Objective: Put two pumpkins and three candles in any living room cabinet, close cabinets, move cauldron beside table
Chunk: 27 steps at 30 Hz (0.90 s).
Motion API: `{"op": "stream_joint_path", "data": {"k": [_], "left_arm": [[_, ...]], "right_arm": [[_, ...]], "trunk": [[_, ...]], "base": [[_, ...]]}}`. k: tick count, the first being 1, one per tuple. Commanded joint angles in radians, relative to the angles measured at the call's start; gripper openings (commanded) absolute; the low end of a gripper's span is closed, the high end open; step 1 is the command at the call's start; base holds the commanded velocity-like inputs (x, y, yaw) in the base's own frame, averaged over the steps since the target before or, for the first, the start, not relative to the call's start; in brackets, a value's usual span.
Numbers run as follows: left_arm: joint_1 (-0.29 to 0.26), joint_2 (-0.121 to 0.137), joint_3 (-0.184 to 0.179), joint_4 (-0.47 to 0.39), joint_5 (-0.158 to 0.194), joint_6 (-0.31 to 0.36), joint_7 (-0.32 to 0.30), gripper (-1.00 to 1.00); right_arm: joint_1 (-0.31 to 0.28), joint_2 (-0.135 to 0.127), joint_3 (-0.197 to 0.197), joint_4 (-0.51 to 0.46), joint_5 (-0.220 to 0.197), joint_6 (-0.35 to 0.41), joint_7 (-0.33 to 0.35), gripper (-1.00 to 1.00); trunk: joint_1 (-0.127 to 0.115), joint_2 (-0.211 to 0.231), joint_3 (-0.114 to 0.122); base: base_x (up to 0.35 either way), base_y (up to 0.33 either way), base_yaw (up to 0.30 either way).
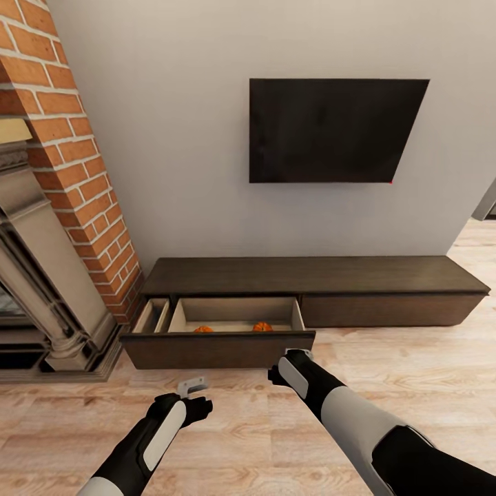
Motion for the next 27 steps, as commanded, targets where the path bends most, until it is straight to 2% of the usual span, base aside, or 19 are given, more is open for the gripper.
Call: {"op": "stream_joint_path", "data": {"k": [1, 4, 5, 8, 11, 15, 18, 21, 24, 27], "left_arm": [[-0.001, 0.001, -0.002, -0.001, 0.01, 0.0, 0.01, 1.0], [-0.001, 0.001, -0.003, 0.001, 0.006, -0.008, 0.015, 1.0], [0.0, 0.001, -0.003, 0.001, -0.003, -0.011, 0.015, 1.0], [0.0, 0.002, -0.003, 0.004, -0.057, -0.032, 0.014, 1.0], [0.0, 0.003, -0.003, 0.019, -0.117, -0.123, 0.009, 1.0], [-0.001, 0.001, -0.01, 0.088, -0.17, -0.241, 0.005, 1.0], [-0.001, 0.0, -0.012, 0.124, -0.201, -0.299, 0.003, 1.0], [-0.001, -0.001, -0.013, 0.136, -0.225, -0.324, 0.002, 1.0], [-0.001, -0.002, -0.017, 0.14, -0.234, -0.334, 0.002, 1.0], [0.0, -0.004, -0.018, 0.15, -0.234, -0.35, 0.001, 1.0]], "right_arm": [[-0.001, -0.001, 0.008, -0.001, -0.01, 0.002, -0.008, 1.0], [-0.001, 0.0, 0.008, -0.001, -0.01, -0.03, -0.007, 1.0], [-0.001, 0.0, 0.008, 0.0, -0.01, -0.072, -0.007, 1.0], [-0.001, 0.001, 0.01, 0.008, -0.009, -0.163, -0.007, 1.0], [0.0, 0.001, 0.013, 0.013, -0.001, -0.259, -0.007, 1.0], [0.001, 0.003, 0.018, 0.014, 0.007, -0.314, -0.007, 1.0], [0.001, 0.003, 0.033, 0.013, 0.025, -0.322, -0.007, 1.0], [0.002, 0.004, 0.043, 0.012, 0.035, -0.326, -0.008, 1.0], [0.054, 0.0, 0.049, 0.012, 0.053, -0.369, -0.008, 1.0], [0.13, -0.002, 0.051, 0.014, 0.106, -0.535, -0.006, 1.0]], "trunk": [[0.004, -0.008, -0.004], [0.015, -0.029, -0.014], [0.019, -0.036, -0.017], [0.031, -0.057, -0.026], [0.042, -0.078, -0.036], [0.058, -0.106, -0.048], [0.069, -0.127, -0.057], [0.081, -0.148, -0.067], [0.092, -0.169, -0.076], [0.104, -0.19, -0.086]], "base": [[0.0, 0.0, 0.0], [0.0, 0.0, 0.0], [0.0, 0.0, 0.0], [0.0, 0.0, 0.0], [0.0, 0.0, 0.0], [0.0, 0.0, 0.0], [0.0, 0.0, 0.0], [0.0, 0.0, 0.0], [0.0, 0.0, 0.0], [0.0, 0.0, 0.0]]}}
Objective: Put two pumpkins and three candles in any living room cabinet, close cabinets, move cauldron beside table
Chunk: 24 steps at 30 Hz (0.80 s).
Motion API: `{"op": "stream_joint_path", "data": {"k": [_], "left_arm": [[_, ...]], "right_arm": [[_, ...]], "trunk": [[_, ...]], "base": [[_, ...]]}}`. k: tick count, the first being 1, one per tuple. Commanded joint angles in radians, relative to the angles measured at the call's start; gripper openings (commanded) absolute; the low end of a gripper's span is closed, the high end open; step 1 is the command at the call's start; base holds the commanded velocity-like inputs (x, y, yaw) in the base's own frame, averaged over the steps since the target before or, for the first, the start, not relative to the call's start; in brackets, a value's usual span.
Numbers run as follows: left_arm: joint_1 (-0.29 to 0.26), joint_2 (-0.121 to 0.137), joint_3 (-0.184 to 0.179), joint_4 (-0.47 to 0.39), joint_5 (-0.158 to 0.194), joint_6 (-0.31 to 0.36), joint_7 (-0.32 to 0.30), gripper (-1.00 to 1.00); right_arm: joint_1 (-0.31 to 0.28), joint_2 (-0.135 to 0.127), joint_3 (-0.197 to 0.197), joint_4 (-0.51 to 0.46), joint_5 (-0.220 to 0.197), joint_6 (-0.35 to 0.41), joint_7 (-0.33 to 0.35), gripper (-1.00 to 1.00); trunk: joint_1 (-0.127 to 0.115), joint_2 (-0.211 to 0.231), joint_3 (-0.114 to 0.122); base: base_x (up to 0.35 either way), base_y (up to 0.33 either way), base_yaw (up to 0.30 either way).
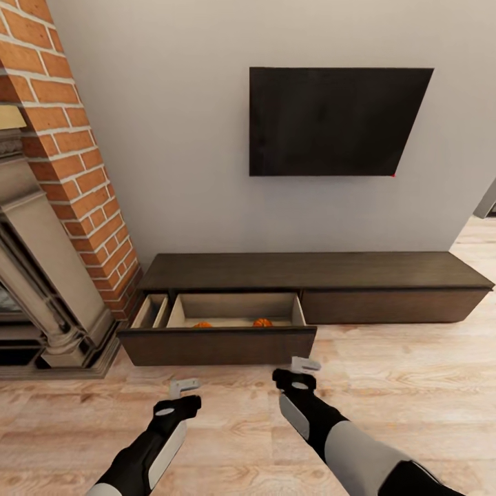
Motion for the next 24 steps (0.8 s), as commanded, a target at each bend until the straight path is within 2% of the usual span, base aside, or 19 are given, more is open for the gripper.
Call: {"op": "stream_joint_path", "data": {"k": [1, 3, 5, 6, 7, 9, 11, 13, 17, 21, 24], "left_arm": [[-0.001, 0.001, -0.005, 0.006, 0.008, -0.007, 0.008, 1.0], [-0.001, 0.0, -0.01, 0.056, 0.008, -0.075, 0.007, 1.0], [-0.001, 0.0, -0.018, 0.131, 0.007, -0.181, 0.001, 1.0], [-0.001, -0.001, -0.027, 0.168, 0.007, -0.238, -0.005, 1.0], [-0.001, -0.001, -0.034, 0.186, 0.007, -0.267, -0.009, 1.0], [-0.001, -0.001, -0.07, 0.246, 0.007, -0.373, -0.027, 1.0], [-0.001, -0.001, -0.107, 0.274, 0.008, -0.438, -0.038, 1.0], [-0.001, -0.001, -0.135, 0.287, 0.009, -0.468, -0.043, 1.0], [-0.001, -0.001, -0.155, 0.293, 0.008, -0.486, -0.045, 1.0], [-0.001, -0.001, -0.156, 0.287, 0.008, -0.487, -0.046, 1.0], [-0.003, -0.001, -0.157, 0.283, 0.007, -0.487, -0.047, 1.0]], "right_arm": [[0.015, -0.001, 0.009, -0.001, 0.007, -0.039, -0.006, 1.0], [0.064, -0.001, 0.009, 0.0, 0.056, -0.19, -0.004, 1.0], [0.088, -0.001, 0.009, 0.004, 0.083, -0.3, 0.011, 1.0], [0.094, -0.001, 0.009, 0.013, 0.09, -0.334, 0.03, 1.0], [0.096, -0.001, 0.009, 0.021, 0.093, -0.346, 0.041, 1.0], [0.101, -0.001, 0.008, 0.068, 0.099, -0.379, 0.1, 1.0], [0.103, -0.001, 0.007, 0.114, 0.102, -0.411, 0.155, 1.0], [0.104, 0.0, 0.008, 0.144, 0.104, -0.475, 0.183, 1.0], [0.104, 0.003, 0.008, 0.194, 0.11, -0.578, 0.205, 1.0], [0.104, 0.004, 0.014, 0.208, 0.112, -0.597, 0.215, 1.0], [0.104, 0.005, 0.045, 0.212, 0.111, -0.597, 0.251, 1.0]], "trunk": [[0.004, -0.008, -0.004], [0.012, -0.022, -0.01], [0.019, -0.036, -0.017], [0.023, -0.043, -0.02], [0.027, -0.05, -0.023], [0.035, -0.064, -0.029], [0.042, -0.078, -0.035], [0.05, -0.092, -0.042], [0.065, -0.12, -0.054], [0.081, -0.148, -0.067], [0.092, -0.169, -0.076]], "base": [[0.0, 0.0, 0.0], [0.0, 0.0, 0.0], [0.0, 0.0, 0.0], [0.0, 0.0, 0.0], [0.0, 0.0, 0.0], [0.0, 0.0, 0.0], [0.0, 0.0, 0.0], [0.0, 0.0, 0.0], [0.0, 0.0, 0.0], [0.0, 0.0, 0.0], [0.0, 0.0, 0.0]]}}
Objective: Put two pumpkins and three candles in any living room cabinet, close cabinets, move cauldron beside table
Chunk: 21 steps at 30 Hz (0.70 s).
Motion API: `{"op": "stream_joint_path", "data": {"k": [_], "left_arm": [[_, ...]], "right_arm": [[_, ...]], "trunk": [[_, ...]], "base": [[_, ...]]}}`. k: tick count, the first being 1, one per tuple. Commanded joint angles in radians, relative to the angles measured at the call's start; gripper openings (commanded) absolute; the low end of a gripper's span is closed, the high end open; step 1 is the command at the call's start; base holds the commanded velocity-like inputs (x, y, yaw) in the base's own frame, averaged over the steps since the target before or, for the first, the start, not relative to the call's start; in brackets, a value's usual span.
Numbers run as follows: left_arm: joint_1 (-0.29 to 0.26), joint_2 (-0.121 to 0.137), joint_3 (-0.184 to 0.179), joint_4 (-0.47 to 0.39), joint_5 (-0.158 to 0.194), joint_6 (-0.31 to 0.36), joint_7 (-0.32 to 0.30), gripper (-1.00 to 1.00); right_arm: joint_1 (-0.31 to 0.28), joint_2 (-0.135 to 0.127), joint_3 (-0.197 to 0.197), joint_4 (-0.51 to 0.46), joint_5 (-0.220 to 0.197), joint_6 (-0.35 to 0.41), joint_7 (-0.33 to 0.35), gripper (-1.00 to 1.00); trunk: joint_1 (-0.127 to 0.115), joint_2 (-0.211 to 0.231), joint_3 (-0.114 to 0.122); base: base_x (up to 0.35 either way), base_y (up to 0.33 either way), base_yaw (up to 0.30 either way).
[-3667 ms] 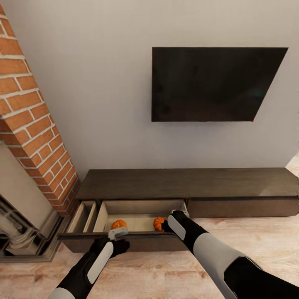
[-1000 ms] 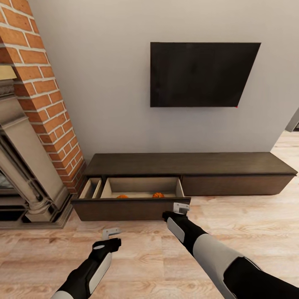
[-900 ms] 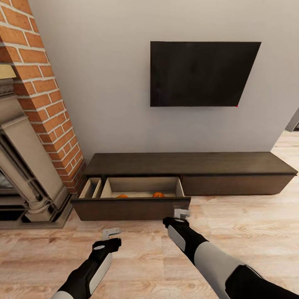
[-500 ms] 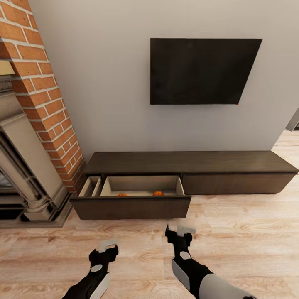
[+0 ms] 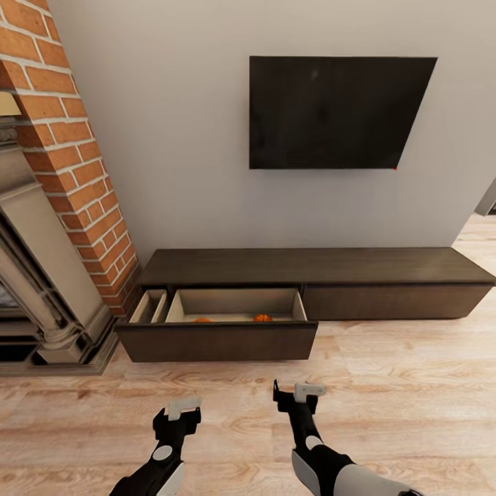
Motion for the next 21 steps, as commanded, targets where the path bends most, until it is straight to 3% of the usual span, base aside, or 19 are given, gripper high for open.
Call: {"op": "stream_joint_path", "data": {"k": [1, 5, 11, 16, 21], "left_arm": [[-0.001, 0.001, -0.009, 0.0, 0.009, -0.005, 0.006, 1.0], [-0.004, 0.003, -0.008, -0.007, 0.007, -0.005, 0.006, 1.0], [-0.005, 0.001, -0.012, -0.014, 0.006, -0.006, 0.006, 1.0], [-0.005, -0.001, -0.067, -0.063, 0.006, 0.001, 0.011, 1.0], [-0.005, 0.004, -0.092, -0.092, -0.001, 0.003, 0.019, 1.0]], "right_arm": [[-0.001, 0.0, 0.015, 0.001, -0.004, -0.002, 0.009, 1.0], [-0.001, -0.001, 0.025, 0.002, -0.004, -0.006, 0.06, 1.0], [-0.001, 0.002, 0.029, 0.002, -0.001, -0.01, 0.071, 1.0], [-0.001, 0.001, 0.029, 0.003, -0.002, -0.004, 0.072, 1.0], [-0.001, 0.0, 0.029, 0.003, -0.005, -0.004, 0.074, 1.0]], "trunk": [[0.004, -0.008, -0.004], [0.019, -0.036, -0.017], [0.042, -0.078, -0.035], [0.061, -0.113, -0.051], [0.081, -0.148, -0.067]], "base": [[0.0, 0.0, 0.0], [0.0, 0.0, 0.0], [0.0, 0.0, 0.0], [0.0, 0.0, 0.0], [0.0, 0.0, 0.0]]}}
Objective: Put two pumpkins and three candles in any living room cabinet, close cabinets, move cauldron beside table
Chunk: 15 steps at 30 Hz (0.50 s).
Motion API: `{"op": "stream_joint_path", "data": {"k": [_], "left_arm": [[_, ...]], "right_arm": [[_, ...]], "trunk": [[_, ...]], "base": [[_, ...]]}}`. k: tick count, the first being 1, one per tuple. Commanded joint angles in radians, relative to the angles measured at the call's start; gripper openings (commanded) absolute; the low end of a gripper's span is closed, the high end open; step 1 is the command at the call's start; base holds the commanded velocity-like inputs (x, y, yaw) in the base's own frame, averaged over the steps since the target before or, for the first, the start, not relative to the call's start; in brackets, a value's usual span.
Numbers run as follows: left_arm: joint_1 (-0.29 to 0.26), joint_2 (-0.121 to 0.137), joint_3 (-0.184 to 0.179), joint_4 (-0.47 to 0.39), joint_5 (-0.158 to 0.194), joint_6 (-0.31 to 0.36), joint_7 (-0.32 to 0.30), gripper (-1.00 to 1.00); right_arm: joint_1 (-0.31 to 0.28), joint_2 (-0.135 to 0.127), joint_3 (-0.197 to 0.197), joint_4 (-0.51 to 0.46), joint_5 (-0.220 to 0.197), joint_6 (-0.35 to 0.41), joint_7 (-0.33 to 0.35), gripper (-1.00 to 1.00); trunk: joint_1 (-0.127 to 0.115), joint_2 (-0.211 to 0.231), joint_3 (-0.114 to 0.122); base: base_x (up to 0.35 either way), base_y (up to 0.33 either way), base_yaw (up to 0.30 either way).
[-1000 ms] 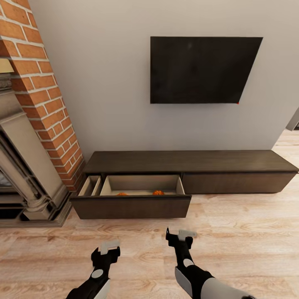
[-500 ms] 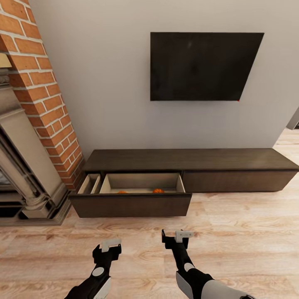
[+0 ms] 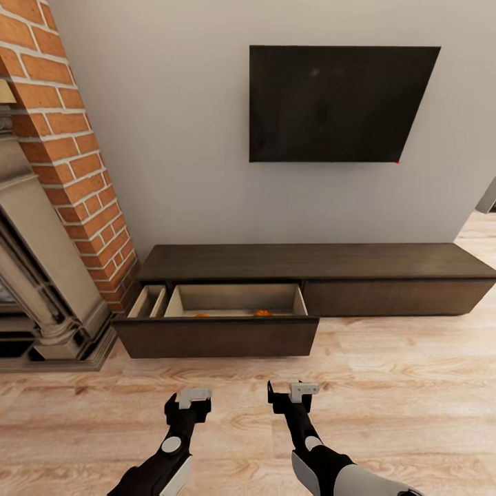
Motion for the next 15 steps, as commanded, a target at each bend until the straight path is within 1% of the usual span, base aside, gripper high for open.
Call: {"op": "stream_joint_path", "data": {"k": [1, 15], "left_arm": [[-0.001, 0.002, -0.01, -0.002, 0.008, -0.006, 0.009, 1.0], [-0.001, 0.003, -0.012, -0.005, 0.003, -0.013, 0.014, 1.0]], "right_arm": [[-0.001, 0.0, 0.009, 0.0, -0.001, -0.002, -0.008, 1.0], [-0.001, 0.0, 0.007, 0.0, -0.006, 0.001, -0.008, 1.0]], "trunk": [[0.004, -0.008, -0.004], [0.058, -0.106, -0.048]], "base": [[0.0, 0.0, 0.0], [0.0, 0.0, 0.0]]}}
